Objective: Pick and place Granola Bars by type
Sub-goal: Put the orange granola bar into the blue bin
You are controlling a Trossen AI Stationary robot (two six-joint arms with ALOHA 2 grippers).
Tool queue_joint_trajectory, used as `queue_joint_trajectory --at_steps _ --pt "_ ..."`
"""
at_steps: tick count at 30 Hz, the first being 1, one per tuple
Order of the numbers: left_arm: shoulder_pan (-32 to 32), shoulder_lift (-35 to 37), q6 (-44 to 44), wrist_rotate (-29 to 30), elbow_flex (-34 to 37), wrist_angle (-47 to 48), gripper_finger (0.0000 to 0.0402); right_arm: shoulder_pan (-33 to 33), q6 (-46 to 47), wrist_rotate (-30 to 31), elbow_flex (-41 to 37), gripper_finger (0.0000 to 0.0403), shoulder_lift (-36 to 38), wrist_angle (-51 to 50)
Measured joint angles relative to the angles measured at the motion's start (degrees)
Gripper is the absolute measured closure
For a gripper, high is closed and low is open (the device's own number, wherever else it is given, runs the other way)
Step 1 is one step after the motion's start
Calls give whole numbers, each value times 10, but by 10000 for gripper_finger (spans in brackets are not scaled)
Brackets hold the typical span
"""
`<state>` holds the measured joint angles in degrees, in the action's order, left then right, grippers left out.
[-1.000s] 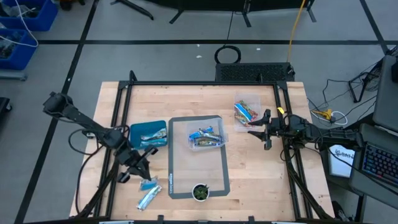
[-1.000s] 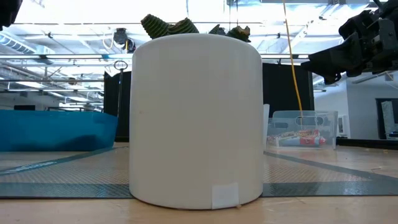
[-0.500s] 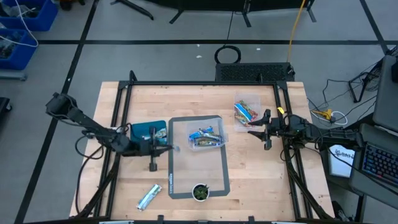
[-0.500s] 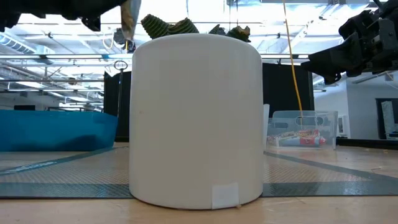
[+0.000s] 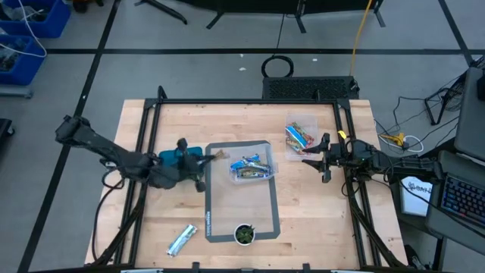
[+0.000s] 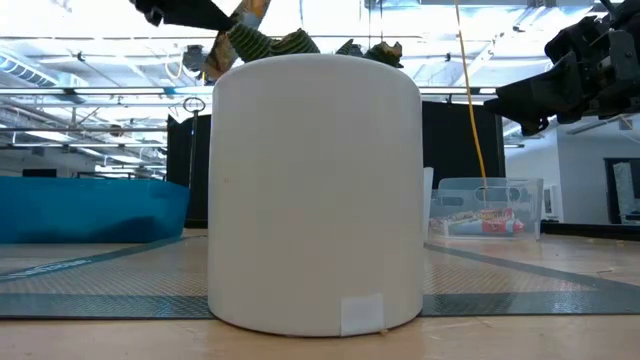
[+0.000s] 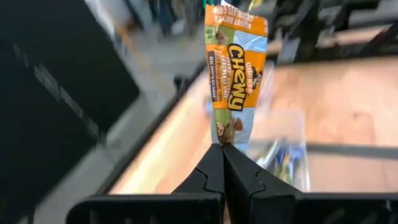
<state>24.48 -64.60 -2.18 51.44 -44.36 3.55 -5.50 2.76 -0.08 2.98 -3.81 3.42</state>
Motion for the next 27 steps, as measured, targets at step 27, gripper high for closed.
queue_joint_trajectory --at_steps 27 --pt "-213 -27 -400 -290 -162 618 401 0 0 0 0 227 0 0"
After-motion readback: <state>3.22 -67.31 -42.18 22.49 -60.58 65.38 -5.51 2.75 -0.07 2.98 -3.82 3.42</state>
